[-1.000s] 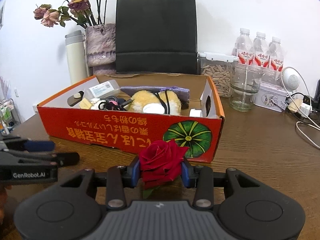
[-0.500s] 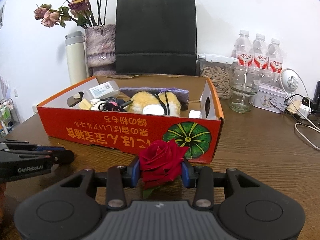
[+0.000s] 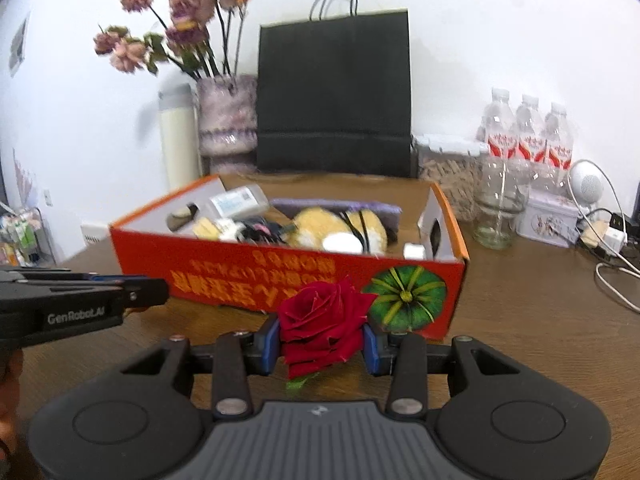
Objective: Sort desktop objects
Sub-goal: 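Carry the orange bud and red rose over the box with both grippers, then open both grippers to drop the bud and rose into the box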
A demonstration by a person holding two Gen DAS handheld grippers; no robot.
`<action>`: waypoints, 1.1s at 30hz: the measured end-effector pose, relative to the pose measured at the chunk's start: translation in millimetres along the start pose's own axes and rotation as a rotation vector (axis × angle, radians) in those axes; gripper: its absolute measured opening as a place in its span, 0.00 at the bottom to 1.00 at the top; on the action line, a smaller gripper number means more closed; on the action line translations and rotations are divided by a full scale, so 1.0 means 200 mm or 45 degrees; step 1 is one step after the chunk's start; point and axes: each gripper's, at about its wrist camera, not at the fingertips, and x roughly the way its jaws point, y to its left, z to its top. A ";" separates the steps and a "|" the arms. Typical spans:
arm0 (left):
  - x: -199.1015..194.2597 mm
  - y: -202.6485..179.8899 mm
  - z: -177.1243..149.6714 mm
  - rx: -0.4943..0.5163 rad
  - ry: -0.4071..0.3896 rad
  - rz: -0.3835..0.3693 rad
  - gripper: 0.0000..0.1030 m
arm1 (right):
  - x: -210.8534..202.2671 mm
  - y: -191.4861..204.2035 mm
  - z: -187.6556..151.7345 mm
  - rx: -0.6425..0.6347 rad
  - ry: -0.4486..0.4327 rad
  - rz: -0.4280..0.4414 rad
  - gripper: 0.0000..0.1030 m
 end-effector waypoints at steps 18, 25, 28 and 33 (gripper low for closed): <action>0.07 -0.05 0.23 -0.037 -0.183 -0.040 0.14 | 0.08 -0.02 0.19 0.027 -0.196 -0.016 0.38; 0.19 -0.01 0.26 -0.018 -0.179 -0.022 0.14 | 0.19 -0.06 0.23 0.020 -0.195 -0.039 0.38; 0.24 -0.01 0.27 0.003 -0.184 -0.012 0.14 | 0.24 -0.09 0.23 0.021 -0.190 -0.055 0.38; 0.32 0.00 0.28 0.030 -0.188 0.006 0.14 | 0.32 -0.12 0.24 0.002 -0.173 -0.067 0.38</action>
